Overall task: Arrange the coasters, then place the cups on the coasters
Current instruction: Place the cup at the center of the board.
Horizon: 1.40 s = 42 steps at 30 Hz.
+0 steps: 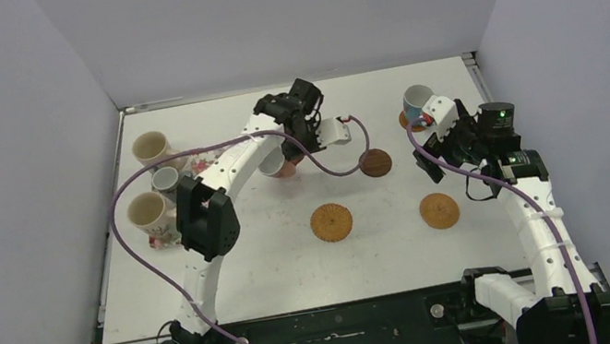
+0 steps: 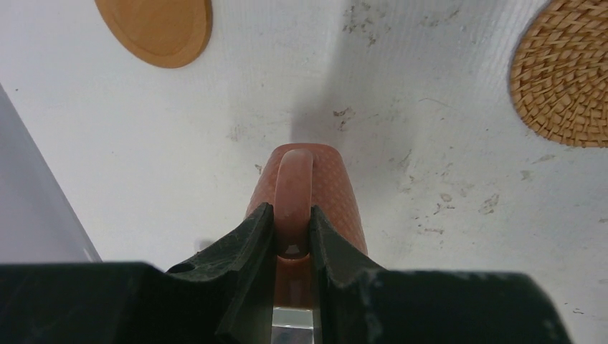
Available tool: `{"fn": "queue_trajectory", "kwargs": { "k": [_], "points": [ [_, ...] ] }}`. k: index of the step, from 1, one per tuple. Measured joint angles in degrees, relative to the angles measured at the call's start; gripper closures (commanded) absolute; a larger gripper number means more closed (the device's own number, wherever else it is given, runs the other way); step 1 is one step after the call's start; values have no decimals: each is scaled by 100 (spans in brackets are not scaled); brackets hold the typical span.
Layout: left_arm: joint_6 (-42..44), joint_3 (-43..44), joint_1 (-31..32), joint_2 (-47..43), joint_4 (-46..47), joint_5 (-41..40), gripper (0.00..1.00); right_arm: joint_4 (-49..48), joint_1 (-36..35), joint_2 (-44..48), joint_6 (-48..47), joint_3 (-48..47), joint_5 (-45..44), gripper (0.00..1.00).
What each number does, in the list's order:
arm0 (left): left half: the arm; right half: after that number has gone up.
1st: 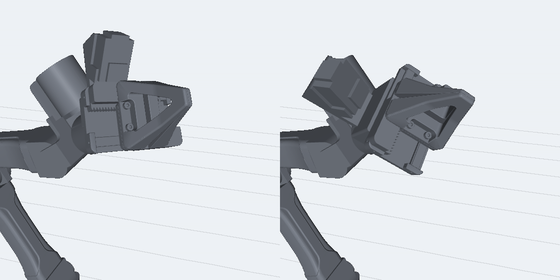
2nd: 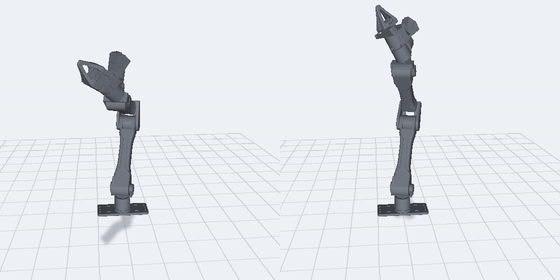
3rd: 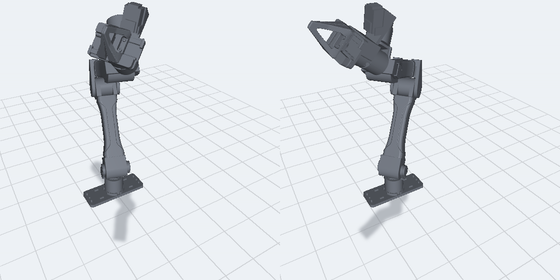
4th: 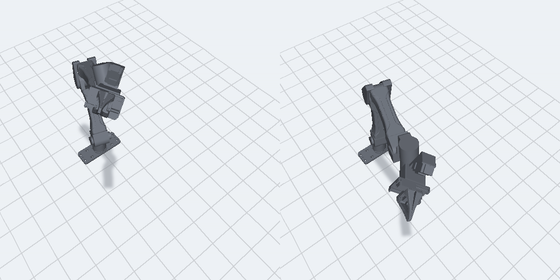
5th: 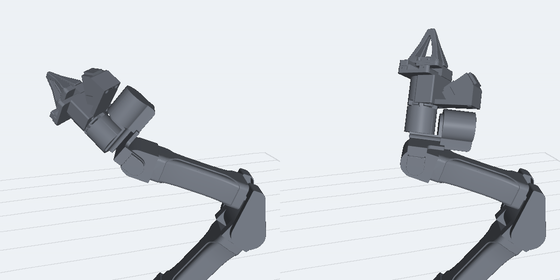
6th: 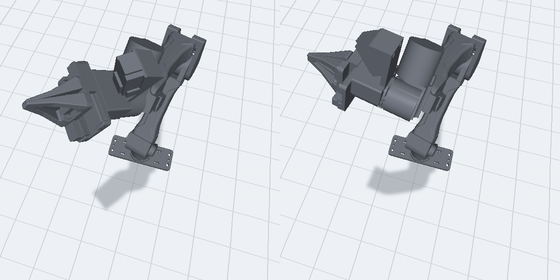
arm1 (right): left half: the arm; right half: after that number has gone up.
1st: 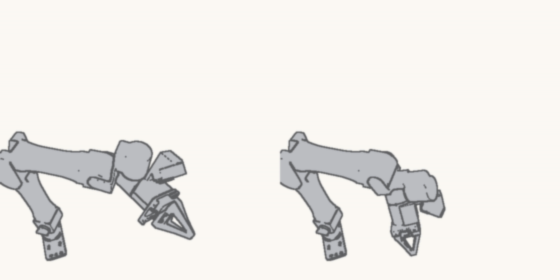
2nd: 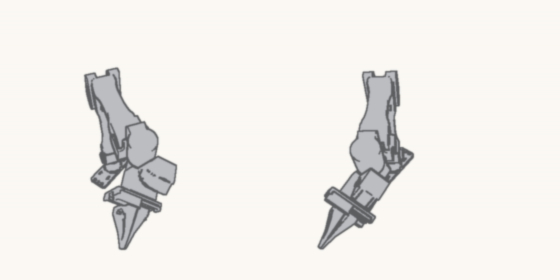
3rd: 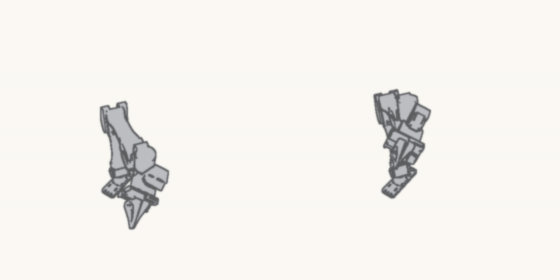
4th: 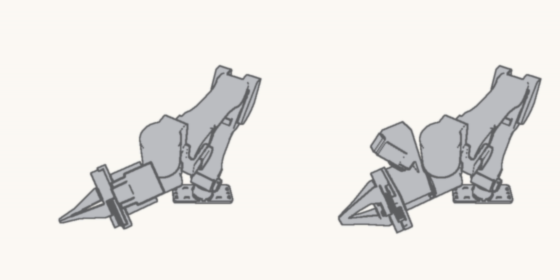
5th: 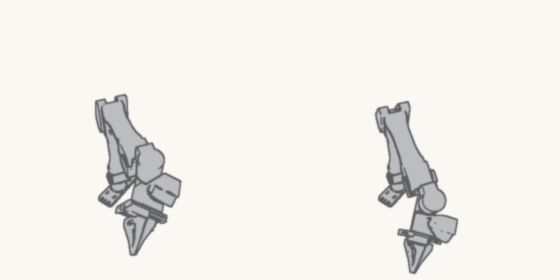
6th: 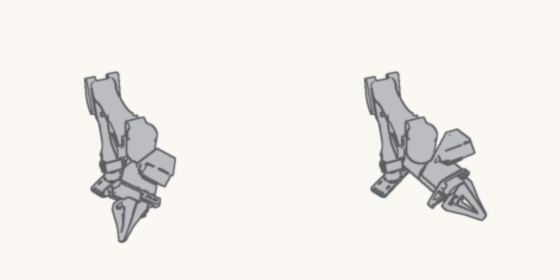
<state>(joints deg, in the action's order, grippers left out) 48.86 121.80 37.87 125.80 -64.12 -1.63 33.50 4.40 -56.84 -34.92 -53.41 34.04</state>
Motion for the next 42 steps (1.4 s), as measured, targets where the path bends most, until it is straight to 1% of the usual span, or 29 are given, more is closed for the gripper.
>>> {"fn": "queue_trajectory", "kwargs": {
  "k": [8,16,17,20,22,25,35,42],
  "points": [
    [37,24,328,376,-94,-4,100,-48,0,13,46,9,-22,0],
    [133,372,522,603,-260,-52,100,-92,0,50,109,70,-61,0],
    [133,424,531,634,-282,-59,99,-92,0,50,109,72,-61,0],
    [136,498,549,688,-313,-72,86,-94,0,50,109,79,-63,0],
    [136,533,551,717,-313,-76,83,-101,0,50,109,79,-63,0],
    [138,557,555,741,-310,-101,75,-138,0,50,109,79,-68,0],
    [142,560,562,765,-234,-114,66,-175,0,50,109,81,-79,0],
    [133,560,562,765,-140,-109,50,-175,0,50,111,81,-81,0]
  ]
}}
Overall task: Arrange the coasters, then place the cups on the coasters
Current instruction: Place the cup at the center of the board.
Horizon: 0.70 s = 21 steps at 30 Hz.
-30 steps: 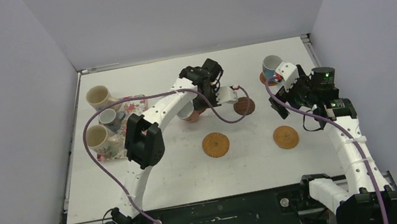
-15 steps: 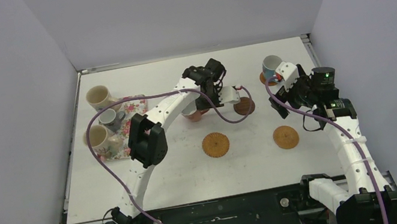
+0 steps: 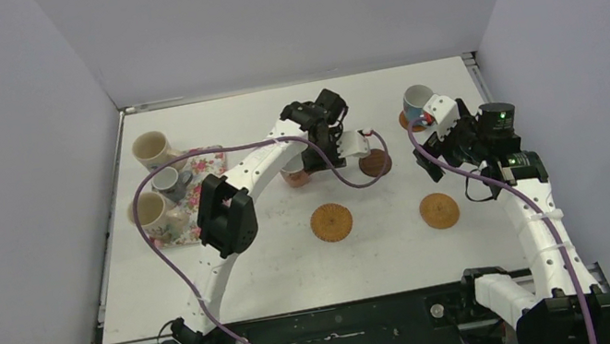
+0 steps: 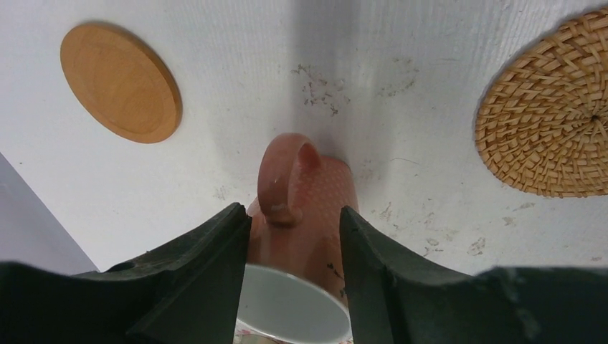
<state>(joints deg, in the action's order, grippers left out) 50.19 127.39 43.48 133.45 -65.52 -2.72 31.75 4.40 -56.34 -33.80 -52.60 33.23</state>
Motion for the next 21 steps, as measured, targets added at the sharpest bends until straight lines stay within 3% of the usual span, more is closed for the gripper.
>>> {"fn": "queue_trajectory", "kwargs": {
  "k": [4,11,13,21],
  "points": [
    [-11,0,-2,0,74,4,45,0,0,0,0,0,-2,0],
    [-46,0,-2,-2,118,201,26,-2,0,17,0,0,-37,0],
    [-68,-2,0,-13,136,343,6,-4,0,33,2,0,-44,0],
    [-162,-531,9,-752,507,765,3,-59,0,61,22,13,-63,0]
  ]
}}
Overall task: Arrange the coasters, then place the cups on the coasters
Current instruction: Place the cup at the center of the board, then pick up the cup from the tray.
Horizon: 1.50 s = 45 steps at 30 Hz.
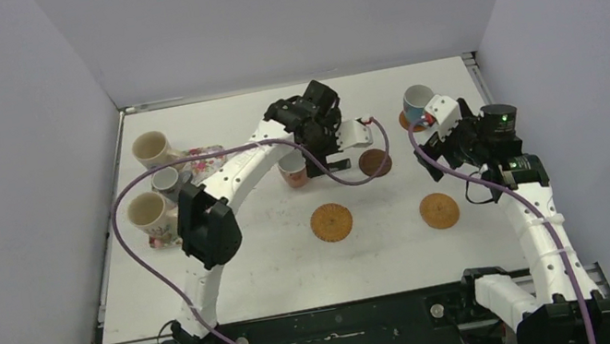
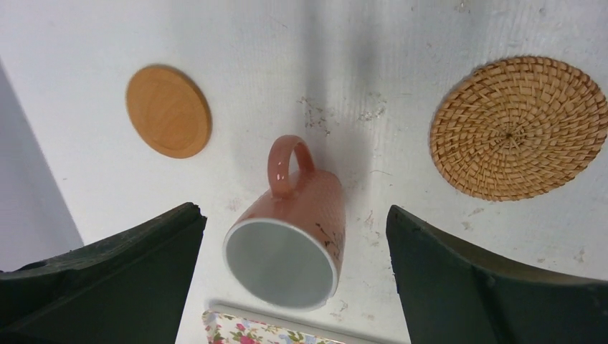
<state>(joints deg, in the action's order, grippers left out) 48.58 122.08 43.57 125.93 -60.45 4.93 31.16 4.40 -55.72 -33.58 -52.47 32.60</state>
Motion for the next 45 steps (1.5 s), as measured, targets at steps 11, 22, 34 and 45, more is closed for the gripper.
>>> {"fn": "queue_trajectory", "kwargs": {
  "k": [11,22,34,45],
  "points": [
    [-190,-1812,-46,-2330,1346,164,3,-101,33,-247,592,-197,-361,0],
    [-1119,-4011,-1088,-4009,3158,181,3,127,81,-1064,772,-542,-560,0],
    [-2474,-7099,-2570,-6655,5318,-162,2,299,-741,-2203,833,-1685,-457,0],
    [-3703,-9831,-3884,-6878,7995,-216,3,358,-1993,-3606,682,-2911,-415,0]
  ]
}}
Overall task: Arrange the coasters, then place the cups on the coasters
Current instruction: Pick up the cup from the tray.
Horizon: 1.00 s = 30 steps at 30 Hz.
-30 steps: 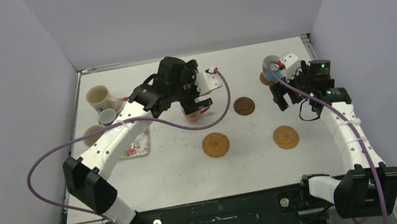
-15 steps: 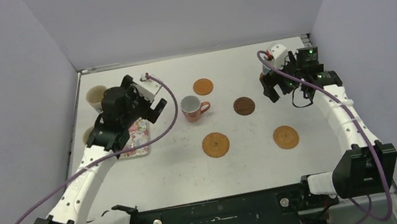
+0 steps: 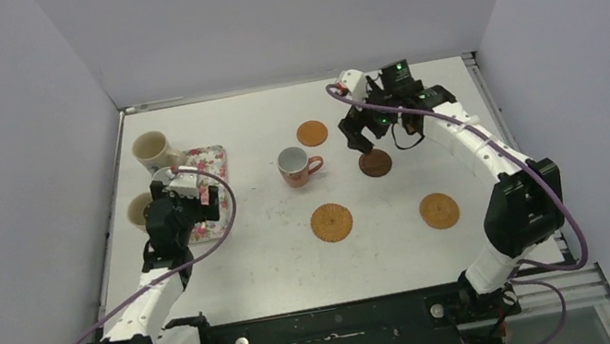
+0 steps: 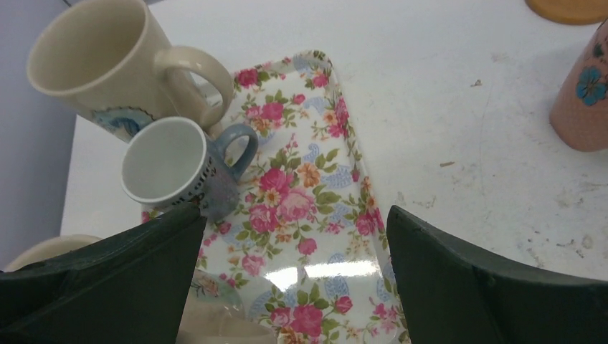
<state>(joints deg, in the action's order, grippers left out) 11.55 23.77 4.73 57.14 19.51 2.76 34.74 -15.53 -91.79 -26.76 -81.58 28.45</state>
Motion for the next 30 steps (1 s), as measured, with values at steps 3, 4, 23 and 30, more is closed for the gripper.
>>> {"fn": "queue_trajectory", "kwargs": {
  "k": [3,4,23,30],
  "points": [
    [-72,-433,-186,258,717,282,3,-85,-398,-109,-59,-50,-48,0],
    [-103,-522,-221,326,946,385,3,-118,-501,-149,-72,-81,-68,0],
    [-804,-669,-411,1202,3064,2013,3,-339,-970,-1338,-39,-566,-326,0],
    [-907,-562,-409,1733,3410,2371,3,-345,-1003,-1410,66,-789,-350,0]
  ]
}}
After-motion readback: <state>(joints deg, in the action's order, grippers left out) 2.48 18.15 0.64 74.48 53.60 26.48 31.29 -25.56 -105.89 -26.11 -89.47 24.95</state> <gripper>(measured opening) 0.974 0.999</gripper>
